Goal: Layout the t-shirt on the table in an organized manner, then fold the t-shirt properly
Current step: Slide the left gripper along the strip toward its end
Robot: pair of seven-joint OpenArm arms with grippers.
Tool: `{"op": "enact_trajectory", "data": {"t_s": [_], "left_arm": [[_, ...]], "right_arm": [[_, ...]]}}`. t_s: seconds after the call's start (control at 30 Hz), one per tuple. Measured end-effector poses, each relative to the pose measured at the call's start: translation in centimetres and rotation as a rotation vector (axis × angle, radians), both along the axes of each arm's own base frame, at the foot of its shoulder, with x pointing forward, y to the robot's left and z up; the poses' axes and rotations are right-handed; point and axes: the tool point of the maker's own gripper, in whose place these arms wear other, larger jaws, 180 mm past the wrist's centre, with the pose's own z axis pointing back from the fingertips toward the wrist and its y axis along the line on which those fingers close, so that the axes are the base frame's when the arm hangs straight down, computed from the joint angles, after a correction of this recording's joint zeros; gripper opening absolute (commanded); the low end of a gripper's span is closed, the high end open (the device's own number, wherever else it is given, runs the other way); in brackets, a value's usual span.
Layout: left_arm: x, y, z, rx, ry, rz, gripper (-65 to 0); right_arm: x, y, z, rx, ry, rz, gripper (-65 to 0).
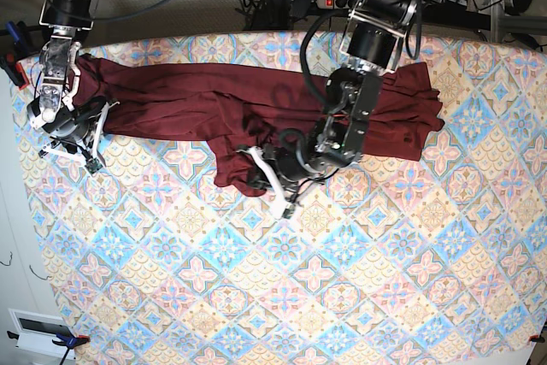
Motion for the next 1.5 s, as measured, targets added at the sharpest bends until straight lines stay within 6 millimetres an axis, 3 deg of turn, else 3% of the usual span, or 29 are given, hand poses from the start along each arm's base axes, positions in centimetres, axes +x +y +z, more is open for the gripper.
{"op": "enact_trajectory", "data": {"t_s": [0.27,0.43,0.7,0.87,1.03,1.13,1.37,1.43,1.5], "left_arm": [[-1.9,5.4,1.0,-0.069,-0.010,0.107,-65.0],[-4.1,8.5,1.8,-0.106,-0.012,0.165,-65.0],[-6.9,13.6,3.1,-0.105,-0.035,0.263,-65.0],[-8.3,15.8,2.8,-0.082,-0.022,0.313,-65.0],[-9.7,16.3,2.1,-0.055,0.002,0.307,-65.0],[-10.4,17.0,1.1,-0.018,0.050,0.305,-57.9],[-11.4,16.9,0.1,0.033,0.152,0.242,-25.2],[-11.1,17.4,0.4,0.024,0.146,0.258,-19.8],[-11.0,17.9,0.5,0.036,0.142,0.270,-18.3]], "right_arm": [[0.1,0.1,-0.1,0.003,0.001,0.004,-60.8],[0.1,1.7,-0.7,0.013,0.018,0.049,-60.8],[0.1,2.4,-1.1,0.004,0.033,0.078,-60.8],[0.1,2.7,-1.2,0.010,0.035,0.086,-60.8],[0.1,2.7,-1.2,0.011,0.034,0.086,-60.8],[0.1,2.6,-1.2,0.006,0.036,0.086,-60.8],[0.1,2.6,-1.1,0.007,0.035,0.086,-60.8],[0.1,2.6,-1.2,0.006,0.036,0.085,-60.8],[0.1,2.6,-1.1,0.007,0.035,0.086,-60.8]]}}
